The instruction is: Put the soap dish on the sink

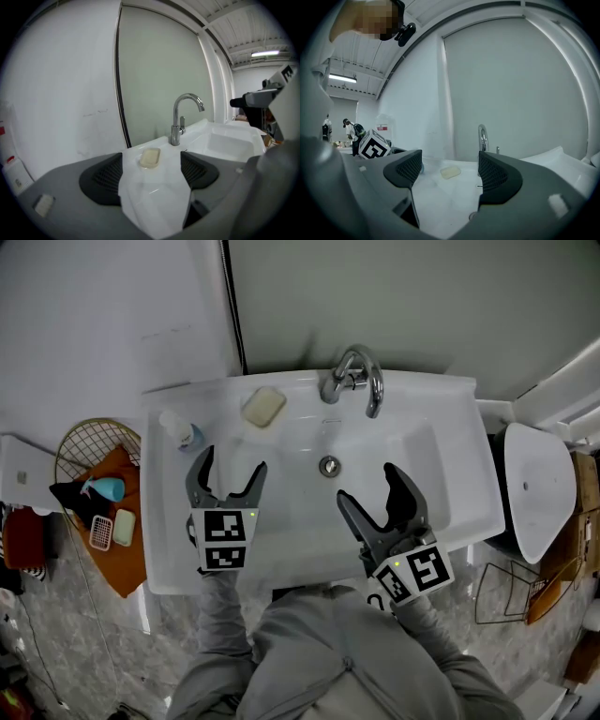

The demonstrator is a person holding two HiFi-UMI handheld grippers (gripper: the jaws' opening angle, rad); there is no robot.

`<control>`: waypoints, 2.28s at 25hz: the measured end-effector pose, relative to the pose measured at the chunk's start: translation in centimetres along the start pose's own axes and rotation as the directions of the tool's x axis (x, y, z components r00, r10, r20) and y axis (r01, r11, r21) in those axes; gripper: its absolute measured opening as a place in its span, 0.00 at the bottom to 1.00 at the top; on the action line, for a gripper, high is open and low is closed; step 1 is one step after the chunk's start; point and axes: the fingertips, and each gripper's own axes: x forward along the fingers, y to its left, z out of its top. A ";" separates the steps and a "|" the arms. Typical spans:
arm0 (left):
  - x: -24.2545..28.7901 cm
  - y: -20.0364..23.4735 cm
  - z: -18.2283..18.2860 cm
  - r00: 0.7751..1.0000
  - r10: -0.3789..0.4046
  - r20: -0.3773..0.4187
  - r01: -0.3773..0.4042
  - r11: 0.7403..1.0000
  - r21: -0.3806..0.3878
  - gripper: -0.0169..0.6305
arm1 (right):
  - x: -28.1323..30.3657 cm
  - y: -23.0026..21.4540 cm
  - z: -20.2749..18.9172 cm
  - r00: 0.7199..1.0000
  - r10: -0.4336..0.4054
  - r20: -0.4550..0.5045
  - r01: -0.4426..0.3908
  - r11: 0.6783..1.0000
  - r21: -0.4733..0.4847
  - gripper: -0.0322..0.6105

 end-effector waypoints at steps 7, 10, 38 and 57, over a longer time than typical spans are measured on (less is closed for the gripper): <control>-3.8 0.5 -0.1 0.997 0.068 0.022 -0.067 0.998 -0.019 0.68 | -0.5 2.0 0.3 0.998 0.068 0.008 -0.068 0.998 -0.011 0.64; -5.5 0.9 -0.2 0.995 0.099 0.032 -0.098 0.995 -0.028 0.68 | -0.7 3.0 0.4 0.995 0.097 0.011 -0.097 0.995 -0.014 0.64; -18.3 0.6 -0.4 0.949 0.292 0.119 -0.291 0.956 -0.027 0.68 | -3.0 6.8 1.8 0.974 0.219 0.057 -0.215 0.974 -0.069 0.64; -19.2 -0.1 0.8 0.935 0.324 0.144 -0.323 0.946 -0.029 0.68 | -2.4 6.7 1.9 0.969 0.239 0.059 -0.234 0.969 -0.075 0.64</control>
